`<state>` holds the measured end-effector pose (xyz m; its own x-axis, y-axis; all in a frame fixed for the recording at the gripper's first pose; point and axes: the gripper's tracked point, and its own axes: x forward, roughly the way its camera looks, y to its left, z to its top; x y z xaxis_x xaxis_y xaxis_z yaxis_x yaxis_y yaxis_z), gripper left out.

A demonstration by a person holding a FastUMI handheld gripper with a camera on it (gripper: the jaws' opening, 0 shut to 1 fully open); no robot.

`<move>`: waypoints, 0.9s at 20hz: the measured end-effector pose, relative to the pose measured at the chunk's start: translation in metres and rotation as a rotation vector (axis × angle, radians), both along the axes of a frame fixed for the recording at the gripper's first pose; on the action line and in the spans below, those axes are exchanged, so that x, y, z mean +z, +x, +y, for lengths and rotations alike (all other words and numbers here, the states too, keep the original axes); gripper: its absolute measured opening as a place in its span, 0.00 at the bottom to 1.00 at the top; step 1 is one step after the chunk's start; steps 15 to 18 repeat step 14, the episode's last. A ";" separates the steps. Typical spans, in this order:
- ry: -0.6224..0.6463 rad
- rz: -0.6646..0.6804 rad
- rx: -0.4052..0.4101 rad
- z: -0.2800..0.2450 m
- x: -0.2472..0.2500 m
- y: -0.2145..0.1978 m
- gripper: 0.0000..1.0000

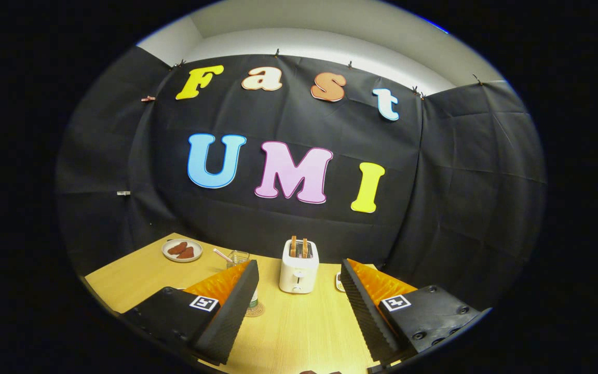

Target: Take the bottle from table, then pour the juice into the cup, finally place the bottle on the coaster

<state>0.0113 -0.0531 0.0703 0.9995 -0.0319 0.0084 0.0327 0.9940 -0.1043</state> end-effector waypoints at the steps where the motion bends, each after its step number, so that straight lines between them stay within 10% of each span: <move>1: 0.000 -0.002 -0.007 -0.004 0.001 -0.004 0.98; 18: 0.064 0.063 0.068 -0.028 -0.025 -0.002 0.98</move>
